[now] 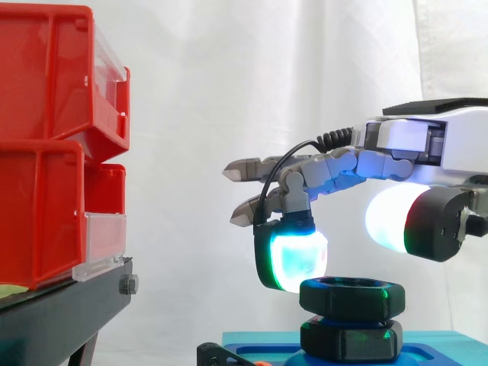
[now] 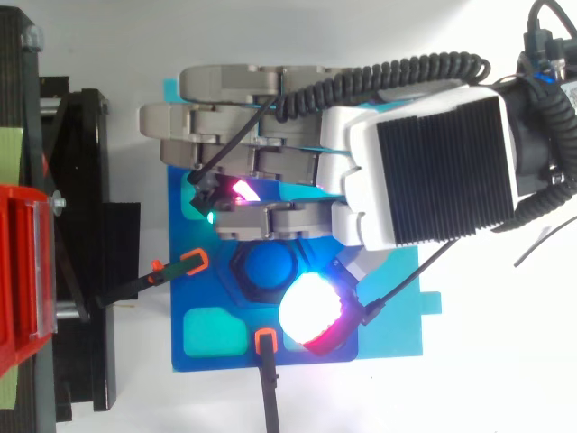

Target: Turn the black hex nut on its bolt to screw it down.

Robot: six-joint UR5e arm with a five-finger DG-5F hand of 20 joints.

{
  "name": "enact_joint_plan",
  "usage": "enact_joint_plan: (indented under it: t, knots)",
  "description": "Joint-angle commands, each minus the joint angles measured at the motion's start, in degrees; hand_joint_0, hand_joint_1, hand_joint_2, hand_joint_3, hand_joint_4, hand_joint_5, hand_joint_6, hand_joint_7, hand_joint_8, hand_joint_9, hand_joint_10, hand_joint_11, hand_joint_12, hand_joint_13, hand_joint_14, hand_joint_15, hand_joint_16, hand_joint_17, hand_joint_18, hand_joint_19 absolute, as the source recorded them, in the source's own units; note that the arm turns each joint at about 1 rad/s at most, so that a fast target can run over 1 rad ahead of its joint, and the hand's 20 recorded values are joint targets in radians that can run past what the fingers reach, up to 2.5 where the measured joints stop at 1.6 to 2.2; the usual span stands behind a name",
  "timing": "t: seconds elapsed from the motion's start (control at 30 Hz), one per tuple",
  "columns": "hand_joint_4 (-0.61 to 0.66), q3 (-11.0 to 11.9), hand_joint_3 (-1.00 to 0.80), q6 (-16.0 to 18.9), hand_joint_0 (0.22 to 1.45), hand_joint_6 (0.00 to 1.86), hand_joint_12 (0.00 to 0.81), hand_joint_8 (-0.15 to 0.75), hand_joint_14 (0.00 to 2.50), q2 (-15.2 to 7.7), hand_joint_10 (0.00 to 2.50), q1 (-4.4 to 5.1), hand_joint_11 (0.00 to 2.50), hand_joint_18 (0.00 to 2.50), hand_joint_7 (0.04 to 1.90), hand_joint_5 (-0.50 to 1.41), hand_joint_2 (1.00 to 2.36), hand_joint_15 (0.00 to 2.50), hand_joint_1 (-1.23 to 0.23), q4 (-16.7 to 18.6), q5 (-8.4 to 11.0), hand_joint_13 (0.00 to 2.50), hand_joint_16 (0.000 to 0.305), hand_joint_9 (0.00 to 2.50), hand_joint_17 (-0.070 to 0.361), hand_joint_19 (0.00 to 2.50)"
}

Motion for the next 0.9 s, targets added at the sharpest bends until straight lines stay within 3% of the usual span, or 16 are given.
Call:
enact_joint_plan:
  t: [0.0,0.13,0.33,0.47,0.73,0.87]
  knots:
    - [0.23,0.0,-0.50,0.0,0.50,0.50,0.345,0.297,0.00,0.1,0.00,-0.03,0.10,0.12,1.34,-0.08,1.00,0.00,-0.08,1.4,-0.34,0.17,0.048,0.47,0.109,0.18]
    - [0.23,0.0,-0.50,0.0,0.50,0.50,0.346,0.297,0.00,0.0,0.00,0.68,0.10,0.13,1.26,-0.09,1.00,0.00,-0.08,3.5,-0.60,0.17,0.049,0.48,0.109,0.19]
    - [0.24,0.0,-0.50,-0.1,0.50,0.50,0.348,0.298,0.00,-0.1,0.00,2.70,0.10,0.13,1.17,-0.10,1.00,0.00,-0.08,6.7,0.10,0.17,0.049,0.49,0.111,0.19]
    - [0.24,0.2,-0.50,0.0,0.51,0.50,0.349,0.296,0.00,-1.9,0.00,3.49,0.11,0.13,1.15,-0.10,1.00,0.00,-0.08,8.3,0.71,0.18,0.049,0.49,0.111,0.19]
    - [0.24,0.2,-0.50,0.0,0.51,0.50,0.347,0.300,0.00,-1.9,0.00,5.34,0.11,0.13,1.14,-0.11,1.00,0.00,-0.08,7.2,2.91,0.18,0.050,0.50,0.111,0.19]
    - [0.24,0.2,-0.50,0.1,0.51,0.50,0.347,0.296,0.00,-1.9,0.00,5.95,0.12,0.13,1.14,-0.11,1.00,0.00,-0.08,5.7,2.73,0.18,0.049,0.50,0.111,0.19]
